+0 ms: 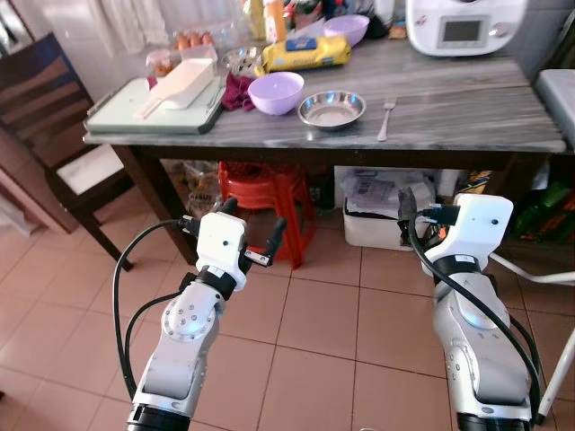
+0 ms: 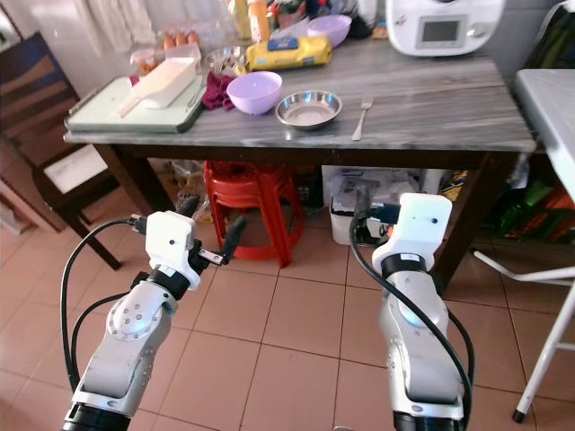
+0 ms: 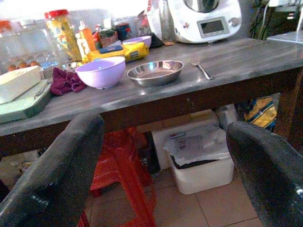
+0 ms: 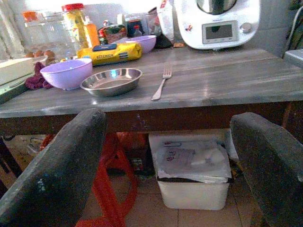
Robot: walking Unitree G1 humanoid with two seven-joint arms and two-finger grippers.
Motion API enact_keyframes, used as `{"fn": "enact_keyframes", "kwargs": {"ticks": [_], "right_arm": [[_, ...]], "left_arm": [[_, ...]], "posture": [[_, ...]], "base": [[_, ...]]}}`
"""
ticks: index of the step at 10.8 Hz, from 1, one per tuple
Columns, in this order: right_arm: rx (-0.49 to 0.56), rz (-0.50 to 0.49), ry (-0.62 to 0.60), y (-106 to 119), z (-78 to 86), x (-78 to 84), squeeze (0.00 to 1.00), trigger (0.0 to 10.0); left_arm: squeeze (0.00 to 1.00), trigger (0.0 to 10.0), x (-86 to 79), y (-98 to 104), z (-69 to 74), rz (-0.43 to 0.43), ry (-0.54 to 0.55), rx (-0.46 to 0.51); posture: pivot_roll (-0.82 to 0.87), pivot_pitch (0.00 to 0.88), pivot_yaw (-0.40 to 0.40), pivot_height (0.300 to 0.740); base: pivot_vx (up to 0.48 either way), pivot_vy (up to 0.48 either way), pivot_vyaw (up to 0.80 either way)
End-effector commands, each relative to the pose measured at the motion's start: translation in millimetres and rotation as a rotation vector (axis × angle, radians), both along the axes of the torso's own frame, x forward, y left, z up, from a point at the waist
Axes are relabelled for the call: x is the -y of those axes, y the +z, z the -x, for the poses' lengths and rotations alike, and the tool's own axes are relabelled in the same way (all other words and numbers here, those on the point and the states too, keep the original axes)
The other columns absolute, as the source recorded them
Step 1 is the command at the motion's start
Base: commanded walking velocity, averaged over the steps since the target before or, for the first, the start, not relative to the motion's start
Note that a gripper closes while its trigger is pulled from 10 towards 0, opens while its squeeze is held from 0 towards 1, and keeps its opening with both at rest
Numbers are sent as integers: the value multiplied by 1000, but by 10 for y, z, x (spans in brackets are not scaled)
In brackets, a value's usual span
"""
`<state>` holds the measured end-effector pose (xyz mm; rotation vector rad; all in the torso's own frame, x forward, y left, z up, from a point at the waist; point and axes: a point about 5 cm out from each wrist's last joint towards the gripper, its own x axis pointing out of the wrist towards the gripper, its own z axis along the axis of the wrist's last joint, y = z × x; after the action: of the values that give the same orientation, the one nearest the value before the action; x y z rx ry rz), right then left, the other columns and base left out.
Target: Setting the table
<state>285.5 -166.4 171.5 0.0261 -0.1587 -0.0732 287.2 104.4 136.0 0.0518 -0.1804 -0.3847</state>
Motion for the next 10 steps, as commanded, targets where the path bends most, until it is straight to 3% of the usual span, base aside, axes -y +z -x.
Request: {"fn": "enact_keyframes", "kwargs": {"ticks": [1,3,7,10], "right_arm": [[7,-4,11,8,-6,-30,0,10000],[6,-18,6,5,1,-33,0,10000],[-3,-26,6,-13,2,-35,0,10000],[-3,-25,9,-21,5,-45,0,10000]], "left_arm": [[0,10000,-30,15,3,1,0,0],[0,10000,-32,11,11,0,-6,-5],[0,10000,-43,9,18,-2,-14,-9],[0,10000,-56,3,25,-8,-19,-11]], "posture": [[-100,74,135,740],[-100,77,138,740],[-95,80,142,740],[-93,80,141,740]], "base": [[0,-292,0],[0,-302,0],[0,-301,-538],[0,-279,0]]}}
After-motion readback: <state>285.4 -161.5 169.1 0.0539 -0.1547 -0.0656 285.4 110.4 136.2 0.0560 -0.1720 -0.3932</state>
